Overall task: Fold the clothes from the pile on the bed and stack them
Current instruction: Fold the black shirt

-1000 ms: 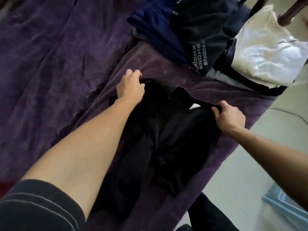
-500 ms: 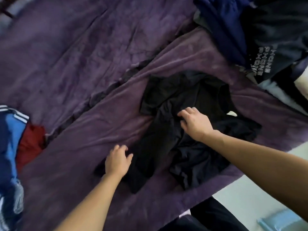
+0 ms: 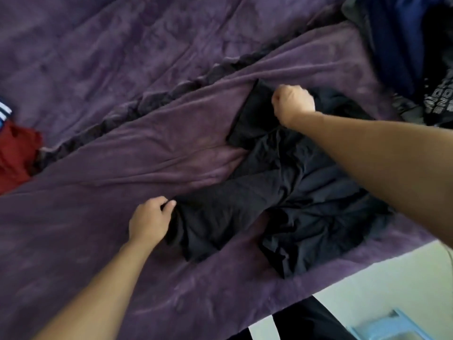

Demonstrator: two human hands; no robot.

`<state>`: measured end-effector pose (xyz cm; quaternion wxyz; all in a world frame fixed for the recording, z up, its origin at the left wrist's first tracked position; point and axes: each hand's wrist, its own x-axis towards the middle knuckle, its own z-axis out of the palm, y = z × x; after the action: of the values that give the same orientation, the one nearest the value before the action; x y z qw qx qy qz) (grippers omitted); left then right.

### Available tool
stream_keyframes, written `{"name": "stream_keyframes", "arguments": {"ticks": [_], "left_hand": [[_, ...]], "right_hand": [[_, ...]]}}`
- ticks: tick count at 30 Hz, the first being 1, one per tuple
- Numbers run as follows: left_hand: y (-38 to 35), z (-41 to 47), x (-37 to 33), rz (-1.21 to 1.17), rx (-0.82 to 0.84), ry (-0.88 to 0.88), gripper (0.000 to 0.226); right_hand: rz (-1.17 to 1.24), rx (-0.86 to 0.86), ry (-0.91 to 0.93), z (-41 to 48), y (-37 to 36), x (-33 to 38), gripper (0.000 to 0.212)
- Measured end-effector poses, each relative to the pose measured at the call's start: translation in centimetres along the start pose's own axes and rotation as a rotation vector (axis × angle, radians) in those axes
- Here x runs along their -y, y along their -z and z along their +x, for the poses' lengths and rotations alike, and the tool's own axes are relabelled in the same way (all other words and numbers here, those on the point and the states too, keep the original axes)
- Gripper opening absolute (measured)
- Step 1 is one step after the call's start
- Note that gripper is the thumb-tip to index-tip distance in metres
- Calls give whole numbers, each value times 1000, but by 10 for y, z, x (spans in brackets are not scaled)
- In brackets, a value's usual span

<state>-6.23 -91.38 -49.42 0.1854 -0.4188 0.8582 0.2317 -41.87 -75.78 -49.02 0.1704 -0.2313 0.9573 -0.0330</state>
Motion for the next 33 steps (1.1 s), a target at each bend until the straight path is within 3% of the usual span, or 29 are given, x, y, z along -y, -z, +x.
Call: {"name": "stream_keyframes", "arguments": {"ticks": [3,5,7,9,11,13,20,24,26,29,31,33], "left_hand": [[19,15,-1,8,-107,9,18],[21,13,-10,8,-142,-90,23],[8,-1,-22,65,-71,-153,39],[-14,-18,-30,147,74,-70,57],[-33,-30,-32,150,156,31,50],[-37,-34,-31,93,112,77,28],[20,9,-43,43,-245,-33,18],[55,71,-54,-130,-441,79,18],[54,81,-53,-169,-447,136,30],[33,54,-49,-112,-407,34,56],[13,22,-39,-10,-309,-57,80],[-10,0,-24,158,-170,-108,94]], "right_hand": [[9,-44,106,6,20,8,25],[-36,45,270,-5,13,19,39],[-155,222,374,-23,-12,26,61],[-258,324,379,-40,-42,24,65],[-242,268,337,-48,-60,16,43],[-158,202,283,-48,-62,8,33],[242,-140,32,6,5,5,31],[408,-230,-58,39,20,15,37],[394,-217,-30,33,17,15,44],[345,-196,159,-16,3,11,40],[318,-191,299,-64,-16,12,31],[256,-121,410,-111,-42,14,35]]}}
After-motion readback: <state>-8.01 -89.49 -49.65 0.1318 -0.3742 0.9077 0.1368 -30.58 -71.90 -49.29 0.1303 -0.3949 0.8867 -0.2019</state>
